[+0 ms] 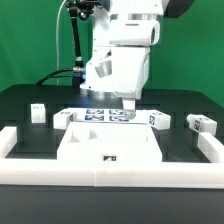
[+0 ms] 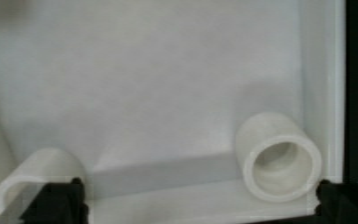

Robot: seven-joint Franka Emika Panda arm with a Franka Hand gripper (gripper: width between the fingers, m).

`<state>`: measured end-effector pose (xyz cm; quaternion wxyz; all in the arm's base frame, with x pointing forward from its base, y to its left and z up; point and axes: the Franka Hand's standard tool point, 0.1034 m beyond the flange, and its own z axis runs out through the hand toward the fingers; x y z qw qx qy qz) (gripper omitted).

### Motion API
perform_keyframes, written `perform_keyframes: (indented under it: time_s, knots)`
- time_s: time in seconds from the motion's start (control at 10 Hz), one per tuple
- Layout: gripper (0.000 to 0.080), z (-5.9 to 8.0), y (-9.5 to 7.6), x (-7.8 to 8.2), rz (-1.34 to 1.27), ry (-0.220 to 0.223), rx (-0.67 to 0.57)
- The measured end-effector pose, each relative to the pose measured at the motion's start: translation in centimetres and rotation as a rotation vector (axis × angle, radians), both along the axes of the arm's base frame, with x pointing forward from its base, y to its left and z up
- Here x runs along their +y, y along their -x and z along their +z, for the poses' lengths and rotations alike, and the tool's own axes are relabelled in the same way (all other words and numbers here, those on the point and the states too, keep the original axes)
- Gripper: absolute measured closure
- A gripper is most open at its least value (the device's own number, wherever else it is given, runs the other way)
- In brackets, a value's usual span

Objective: Assemble one leg

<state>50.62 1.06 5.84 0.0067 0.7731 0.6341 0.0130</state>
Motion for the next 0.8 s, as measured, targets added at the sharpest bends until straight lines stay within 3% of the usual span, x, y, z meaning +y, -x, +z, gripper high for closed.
perform_keyframes:
  time_s: [0.6, 0.8]
  knots:
    - [0.0149, -0.6, 0.6, -0.7, 0.074, 0.008, 0.014]
    - [0.0149, -2.3, 1.6, -1.9, 0.081, 0.001, 0.025]
